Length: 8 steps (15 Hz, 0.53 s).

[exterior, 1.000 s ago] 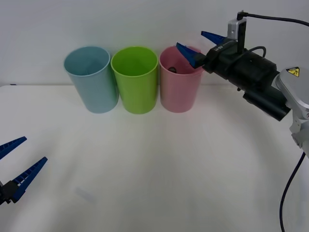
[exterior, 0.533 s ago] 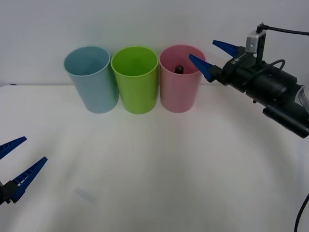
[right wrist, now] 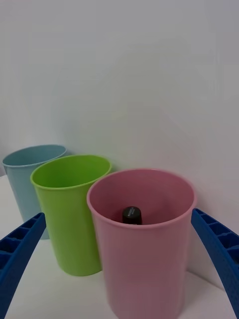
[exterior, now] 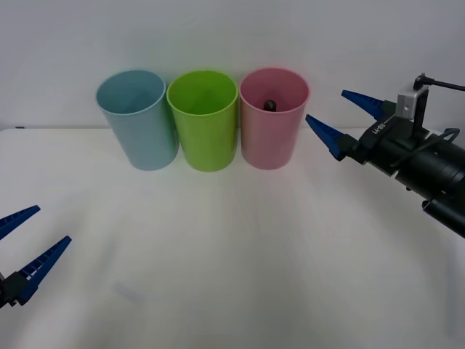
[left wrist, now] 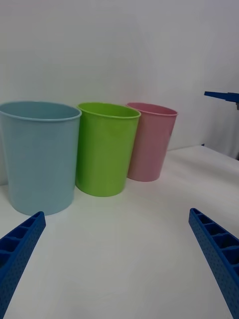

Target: Grasp the object on the table and drop it into the matching bin: aluminum can to the light blue bin, PET bottle to the pink bin.

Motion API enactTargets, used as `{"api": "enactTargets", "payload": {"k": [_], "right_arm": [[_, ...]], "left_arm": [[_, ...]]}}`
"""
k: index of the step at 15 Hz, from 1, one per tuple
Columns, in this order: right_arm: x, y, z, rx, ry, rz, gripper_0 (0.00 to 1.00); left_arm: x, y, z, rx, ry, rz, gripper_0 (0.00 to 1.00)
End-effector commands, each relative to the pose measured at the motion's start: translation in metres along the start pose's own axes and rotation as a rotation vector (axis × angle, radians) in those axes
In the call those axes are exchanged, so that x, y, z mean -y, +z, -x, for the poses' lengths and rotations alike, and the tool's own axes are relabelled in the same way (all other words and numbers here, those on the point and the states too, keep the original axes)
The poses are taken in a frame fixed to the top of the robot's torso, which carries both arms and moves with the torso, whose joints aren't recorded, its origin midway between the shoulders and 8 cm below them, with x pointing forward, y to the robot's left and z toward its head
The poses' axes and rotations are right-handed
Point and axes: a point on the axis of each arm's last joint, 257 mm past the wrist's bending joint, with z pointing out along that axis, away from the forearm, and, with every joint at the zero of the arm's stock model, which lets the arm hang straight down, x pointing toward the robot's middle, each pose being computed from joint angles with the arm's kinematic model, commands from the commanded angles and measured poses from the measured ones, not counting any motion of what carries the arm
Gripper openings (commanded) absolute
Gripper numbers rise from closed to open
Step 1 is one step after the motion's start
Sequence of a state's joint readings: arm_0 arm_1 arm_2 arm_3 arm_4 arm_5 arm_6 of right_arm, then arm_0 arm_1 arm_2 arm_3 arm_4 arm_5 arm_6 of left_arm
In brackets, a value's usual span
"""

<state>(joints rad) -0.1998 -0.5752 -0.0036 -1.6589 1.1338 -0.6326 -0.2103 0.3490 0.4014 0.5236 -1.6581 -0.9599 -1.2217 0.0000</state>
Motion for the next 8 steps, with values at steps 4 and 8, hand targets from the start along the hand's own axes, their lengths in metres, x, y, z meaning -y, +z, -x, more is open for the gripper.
{"api": "enactTargets", "payload": {"k": [4,8], "right_arm": [[-0.018,-0.057,-0.027,-0.048,-0.013,-0.024,1.0],[-0.028,-0.087,-0.04,-0.078,-0.023,-0.03,1.0]], "left_arm": [[0.0,0.0,0.0,0.0,0.0,0.0,1.0],[0.0,0.0,0.0,0.0,0.0,0.0,1.0]]}}
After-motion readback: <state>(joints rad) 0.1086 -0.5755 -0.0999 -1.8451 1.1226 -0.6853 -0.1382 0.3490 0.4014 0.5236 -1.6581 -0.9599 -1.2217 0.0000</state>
